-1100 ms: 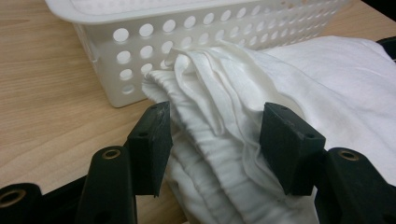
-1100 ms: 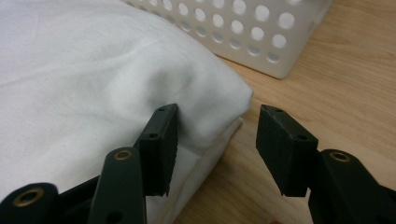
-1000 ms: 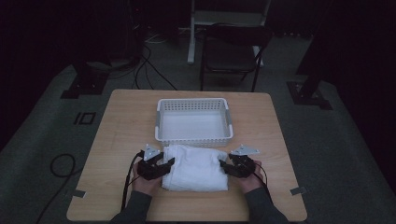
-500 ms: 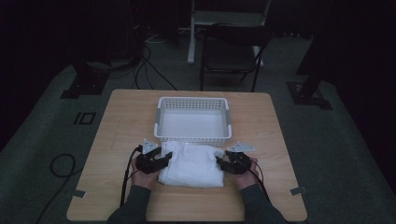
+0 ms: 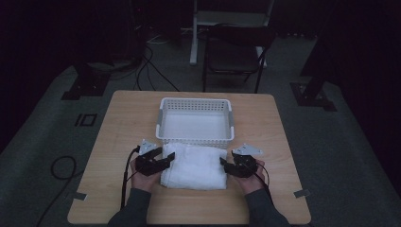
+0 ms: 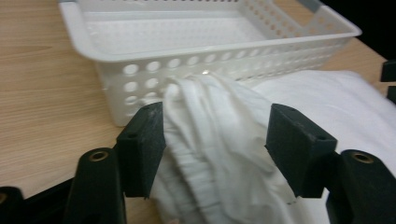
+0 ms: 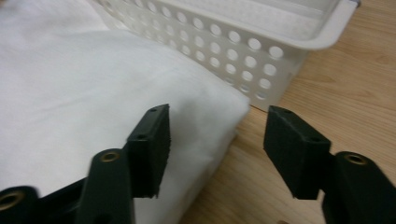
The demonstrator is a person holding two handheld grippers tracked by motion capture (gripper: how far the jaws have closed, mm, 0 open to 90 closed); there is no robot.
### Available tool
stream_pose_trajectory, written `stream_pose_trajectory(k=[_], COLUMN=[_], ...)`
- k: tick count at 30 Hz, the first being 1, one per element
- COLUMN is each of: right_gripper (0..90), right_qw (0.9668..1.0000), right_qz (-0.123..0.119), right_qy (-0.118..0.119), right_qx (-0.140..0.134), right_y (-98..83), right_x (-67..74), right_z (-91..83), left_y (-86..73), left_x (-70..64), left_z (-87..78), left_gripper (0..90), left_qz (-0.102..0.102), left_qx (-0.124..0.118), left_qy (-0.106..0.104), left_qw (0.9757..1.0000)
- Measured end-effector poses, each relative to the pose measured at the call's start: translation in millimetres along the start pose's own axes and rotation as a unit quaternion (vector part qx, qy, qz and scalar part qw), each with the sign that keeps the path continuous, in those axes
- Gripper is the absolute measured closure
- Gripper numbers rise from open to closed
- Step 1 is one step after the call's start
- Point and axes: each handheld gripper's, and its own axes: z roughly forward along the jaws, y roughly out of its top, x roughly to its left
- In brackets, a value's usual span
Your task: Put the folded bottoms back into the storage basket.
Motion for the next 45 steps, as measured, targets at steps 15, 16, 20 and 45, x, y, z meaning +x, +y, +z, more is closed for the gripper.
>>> stream_pose_trajectory(k=[15,16,20,45], right_gripper=[24.7,23.2,19.7,19.0], right_qw=[0.9976,0.9975,0.9962,0.9847], right_qz=[0.050,0.051,0.060,0.121], right_qy=[0.044,0.043,0.048,0.113], right_qx=[0.018,0.025,0.039,0.054], right_y=[-2.2,-3.4,-6.6,-17.5], right_x=[7.3,7.1,5.2,-9.4], right_z=[13.2,17.3,28.5,50.3], left_y=[-11.5,-13.6,-20.3,-34.6], left_x=[-6.5,-4.3,0.6,21.1], left_z=[20.9,22.5,25.2,39.4], left_gripper=[18.9,18.4,18.1,11.6], left_qz=[0.001,-0.003,-0.016,-0.057], left_qx=[0.046,0.050,0.050,0.058], left_qy=[0.041,0.038,0.028,-0.029], left_qw=[0.9981,0.9981,0.9982,0.9962])
